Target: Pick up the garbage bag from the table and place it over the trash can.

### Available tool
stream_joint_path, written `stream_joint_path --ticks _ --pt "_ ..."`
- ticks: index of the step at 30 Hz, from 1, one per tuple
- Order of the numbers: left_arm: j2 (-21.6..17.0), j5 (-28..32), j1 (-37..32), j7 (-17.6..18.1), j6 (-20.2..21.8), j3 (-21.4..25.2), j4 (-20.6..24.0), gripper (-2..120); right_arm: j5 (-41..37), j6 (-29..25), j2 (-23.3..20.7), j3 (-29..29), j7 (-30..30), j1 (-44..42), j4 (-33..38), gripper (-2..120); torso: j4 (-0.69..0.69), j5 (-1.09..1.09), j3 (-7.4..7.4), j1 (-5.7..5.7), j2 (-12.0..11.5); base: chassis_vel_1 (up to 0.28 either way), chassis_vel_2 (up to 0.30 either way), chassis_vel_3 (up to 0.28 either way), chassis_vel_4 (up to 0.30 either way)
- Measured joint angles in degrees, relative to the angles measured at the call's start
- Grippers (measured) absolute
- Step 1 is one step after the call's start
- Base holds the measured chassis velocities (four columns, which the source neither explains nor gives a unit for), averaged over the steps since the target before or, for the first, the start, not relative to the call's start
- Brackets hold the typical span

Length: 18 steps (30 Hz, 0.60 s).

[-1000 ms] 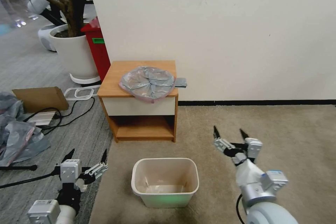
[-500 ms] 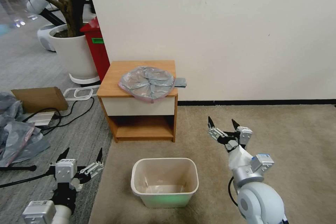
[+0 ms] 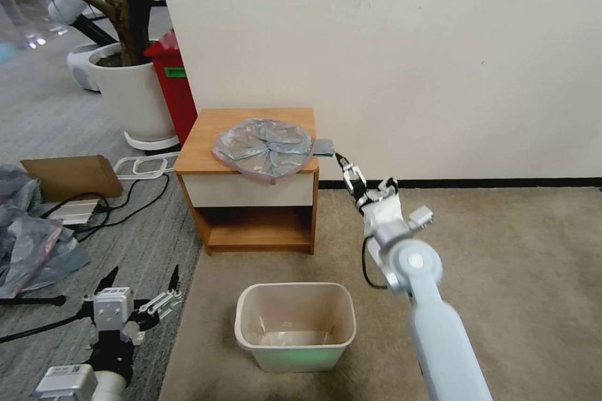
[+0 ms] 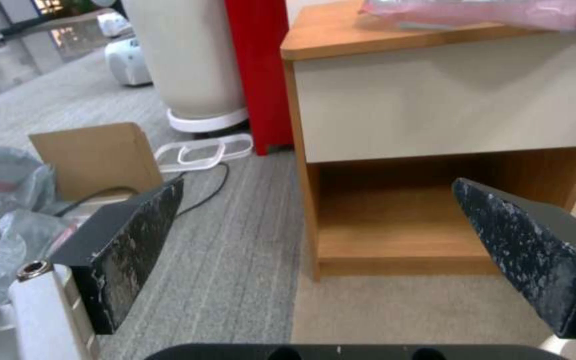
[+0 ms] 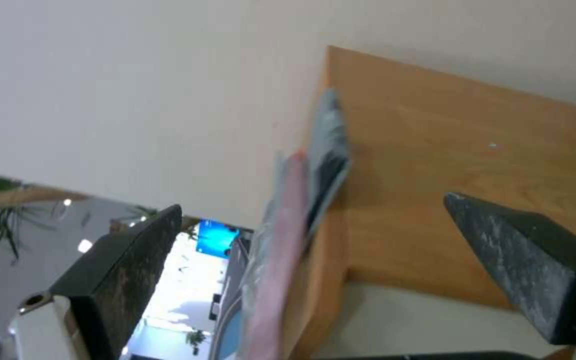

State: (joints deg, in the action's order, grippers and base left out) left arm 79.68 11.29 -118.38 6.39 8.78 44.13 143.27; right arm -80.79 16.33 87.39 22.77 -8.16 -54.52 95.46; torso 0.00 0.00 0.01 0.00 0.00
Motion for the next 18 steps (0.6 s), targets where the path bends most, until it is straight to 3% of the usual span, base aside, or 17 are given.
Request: stream_joint_path --ticks 13,18 --pt "2.46 -1.12 0.39 -1.03 -0.35 0.03 -0.03 100 -1.04 -0.05 0.31 -1.17 2.65 7.37 -10.98 96 0.00 -0.01 0.00 0.00 0.00 0.000 0.000 0.000 0.000" --pt "2.78 -1.43 0.44 -1.47 -0.44 0.06 -0.02 100 -0.69 -0.58 0.57 -1.91 2.87 9.45 -12.73 80 -0.01 -0.01 -0.01 0.00 0.00 0.000 0.000 0.000 0.000"
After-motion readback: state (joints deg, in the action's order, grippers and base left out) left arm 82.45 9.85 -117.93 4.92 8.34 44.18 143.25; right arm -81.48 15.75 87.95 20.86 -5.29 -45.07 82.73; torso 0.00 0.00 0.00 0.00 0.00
